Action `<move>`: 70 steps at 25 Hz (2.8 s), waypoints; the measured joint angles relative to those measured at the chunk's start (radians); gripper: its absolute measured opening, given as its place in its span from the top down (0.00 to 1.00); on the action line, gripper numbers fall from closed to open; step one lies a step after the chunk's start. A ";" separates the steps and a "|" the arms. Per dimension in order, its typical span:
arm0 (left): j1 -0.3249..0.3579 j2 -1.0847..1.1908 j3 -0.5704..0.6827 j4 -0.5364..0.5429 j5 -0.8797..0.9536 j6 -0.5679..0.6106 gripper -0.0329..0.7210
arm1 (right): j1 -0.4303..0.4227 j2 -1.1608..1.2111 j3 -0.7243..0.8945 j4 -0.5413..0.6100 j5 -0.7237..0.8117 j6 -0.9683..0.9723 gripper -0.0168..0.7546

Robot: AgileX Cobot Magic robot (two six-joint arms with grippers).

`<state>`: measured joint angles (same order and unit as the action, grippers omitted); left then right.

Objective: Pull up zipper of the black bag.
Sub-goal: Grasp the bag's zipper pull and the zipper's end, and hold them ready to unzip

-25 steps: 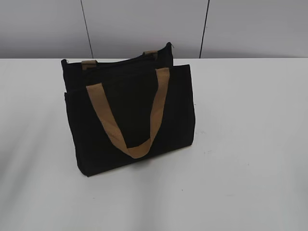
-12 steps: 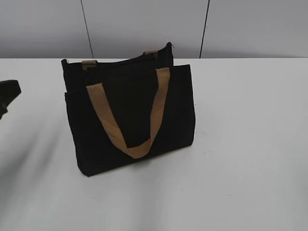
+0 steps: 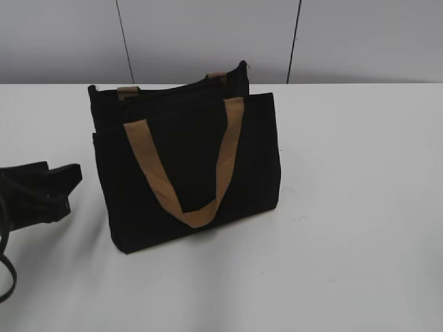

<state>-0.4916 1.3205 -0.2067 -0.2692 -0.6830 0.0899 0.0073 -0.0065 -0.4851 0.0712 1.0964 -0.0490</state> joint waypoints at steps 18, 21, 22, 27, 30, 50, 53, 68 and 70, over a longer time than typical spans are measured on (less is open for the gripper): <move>-0.009 0.568 0.025 0.178 -0.515 -0.021 0.41 | 0.000 0.000 0.000 0.000 0.000 0.000 0.55; -0.002 0.571 0.025 0.178 -0.519 -0.021 0.41 | 0.000 0.000 0.000 0.000 0.000 0.000 0.55; 0.004 0.571 0.025 0.178 -0.521 -0.021 0.41 | 0.000 0.000 0.000 0.000 0.000 0.000 0.55; 0.038 0.571 0.002 0.188 -0.523 -0.023 0.41 | 0.000 0.000 0.000 0.000 0.000 0.000 0.55; 0.040 0.571 -0.024 0.212 -0.523 -0.025 0.41 | 0.000 0.000 0.000 0.000 0.000 0.000 0.55; 0.090 0.575 -0.134 0.353 -0.452 -0.025 0.46 | 0.000 0.000 0.000 0.000 0.000 0.000 0.55; 0.090 0.590 -0.134 0.357 -0.452 -0.025 0.49 | 0.000 0.000 0.000 0.000 0.000 0.000 0.55; 0.090 0.593 -0.134 0.361 -0.467 -0.025 0.87 | 0.000 0.000 0.000 0.000 0.000 0.000 0.55; 0.090 0.593 -0.134 0.358 -0.467 -0.025 0.92 | 0.000 0.000 0.000 0.000 0.000 0.000 0.55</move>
<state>-0.4020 1.9136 -0.3403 0.0883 -1.1496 0.0646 0.0073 -0.0065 -0.4851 0.0712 1.0964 -0.0490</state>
